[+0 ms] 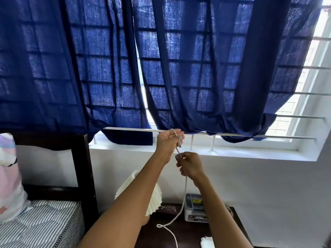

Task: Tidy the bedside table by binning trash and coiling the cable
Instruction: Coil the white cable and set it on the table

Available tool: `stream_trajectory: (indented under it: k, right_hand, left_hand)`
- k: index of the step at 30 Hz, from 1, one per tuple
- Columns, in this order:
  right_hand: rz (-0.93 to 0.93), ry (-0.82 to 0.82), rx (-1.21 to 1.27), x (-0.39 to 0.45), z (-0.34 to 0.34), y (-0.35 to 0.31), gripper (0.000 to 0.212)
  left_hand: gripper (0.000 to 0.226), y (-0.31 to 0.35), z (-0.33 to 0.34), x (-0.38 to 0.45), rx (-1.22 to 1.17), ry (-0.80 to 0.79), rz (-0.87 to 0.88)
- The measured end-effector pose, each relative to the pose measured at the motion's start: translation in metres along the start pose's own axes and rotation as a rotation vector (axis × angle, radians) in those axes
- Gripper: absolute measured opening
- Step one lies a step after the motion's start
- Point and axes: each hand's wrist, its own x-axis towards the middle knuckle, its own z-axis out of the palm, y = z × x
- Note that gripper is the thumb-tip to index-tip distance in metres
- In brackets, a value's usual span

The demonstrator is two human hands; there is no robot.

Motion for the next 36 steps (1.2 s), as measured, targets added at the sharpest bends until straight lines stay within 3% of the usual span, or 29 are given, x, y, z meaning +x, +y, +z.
stream_trajectory:
  k: [3, 6, 9, 11, 17, 22, 30, 33, 36]
  right_hand:
    - [-0.061, 0.020, -0.235, -0.004, -0.014, -0.016, 0.009]
    - [-0.206, -0.006, -0.497, -0.010, -0.028, -0.036, 0.020]
    - [-0.343, 0.003, -0.592, -0.017, -0.040, -0.055, 0.019]
    - [-0.390, 0.002, -0.593, -0.018, -0.048, -0.064, 0.013]
    - [-0.409, -0.107, -0.373, -0.014, -0.063, -0.072, 0.016]
    - [-0.391, -0.148, 0.007, -0.003, -0.065, -0.072, 0.014]
    - [-0.128, -0.081, 0.593, 0.002, -0.041, -0.051, 0.015]
    - [-0.030, -0.071, 0.689, -0.008, -0.021, -0.047, 0.018]
    - [0.019, -0.099, 0.528, -0.019, -0.014, -0.047, 0.019]
  left_hand:
    - [0.028, -0.001, -0.006, 0.008, 0.258, 0.048, 0.120]
    - [0.023, -0.005, -0.011, 0.007, 0.492, 0.070, 0.233]
    - [0.004, -0.005, -0.017, 0.002, 0.591, -0.055, 0.212]
    - [0.008, -0.001, -0.023, -0.005, 0.556, -0.202, 0.149]
    - [0.026, 0.009, -0.030, -0.025, 0.435, -0.520, -0.082]
    - [0.040, 0.020, -0.032, -0.028, 0.077, -0.578, -0.306]
    - [0.046, 0.046, -0.019, -0.025, -0.170, -0.630, -0.242]
    - [0.036, 0.050, -0.012, -0.021, -0.279, -0.551, -0.210]
    - [0.026, 0.048, -0.003, -0.013, -0.110, -0.286, -0.038]
